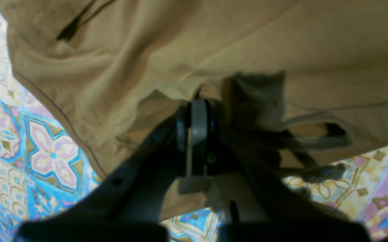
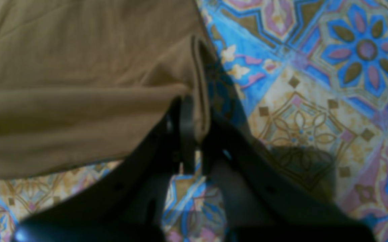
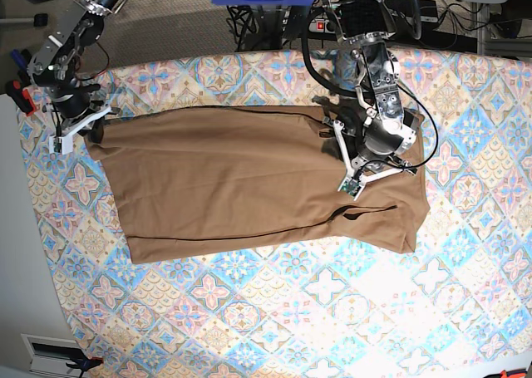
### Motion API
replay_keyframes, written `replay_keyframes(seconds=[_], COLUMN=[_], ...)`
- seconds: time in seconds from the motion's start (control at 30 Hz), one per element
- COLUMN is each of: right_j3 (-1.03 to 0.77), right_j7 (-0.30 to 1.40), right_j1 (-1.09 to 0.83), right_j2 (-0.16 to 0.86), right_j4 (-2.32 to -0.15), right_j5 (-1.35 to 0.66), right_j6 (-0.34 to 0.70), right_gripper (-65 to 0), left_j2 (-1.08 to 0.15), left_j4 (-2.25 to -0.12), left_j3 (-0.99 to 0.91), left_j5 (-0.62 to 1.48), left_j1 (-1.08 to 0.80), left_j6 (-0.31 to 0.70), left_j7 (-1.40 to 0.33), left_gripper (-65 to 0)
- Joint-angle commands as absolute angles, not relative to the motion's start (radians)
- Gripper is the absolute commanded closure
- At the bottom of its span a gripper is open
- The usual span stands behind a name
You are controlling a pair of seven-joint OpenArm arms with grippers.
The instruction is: Layout the t-shirt on the table in an organized manner, then fold the t-shirt properly
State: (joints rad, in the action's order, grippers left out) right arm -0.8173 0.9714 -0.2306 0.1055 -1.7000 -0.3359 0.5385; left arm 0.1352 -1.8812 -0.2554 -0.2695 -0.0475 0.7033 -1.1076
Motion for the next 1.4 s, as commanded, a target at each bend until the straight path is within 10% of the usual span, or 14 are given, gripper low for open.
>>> replay_keyframes(seconds=[0.0, 1.37], right_j3=[-0.823, -0.817], right_j7=[0.952, 0.993], right_j1=[-0.217, -0.021], right_j2=[0.124, 0.124], right_j4=[-1.722, -1.389], right_j5=[-0.349, -0.349], right_j6=[0.539, 0.539], right_gripper=[0.0, 0.0], left_j2=[0.12, 0.091], left_j4=[-1.899, -1.899], left_j3=[-0.254, -0.363], left_j5=[-0.265, -0.265], left_j1=[-0.036, -0.038], left_j6=[0.698, 0.698], left_j7=[-1.096, -1.098], left_gripper=[0.0, 0.0])
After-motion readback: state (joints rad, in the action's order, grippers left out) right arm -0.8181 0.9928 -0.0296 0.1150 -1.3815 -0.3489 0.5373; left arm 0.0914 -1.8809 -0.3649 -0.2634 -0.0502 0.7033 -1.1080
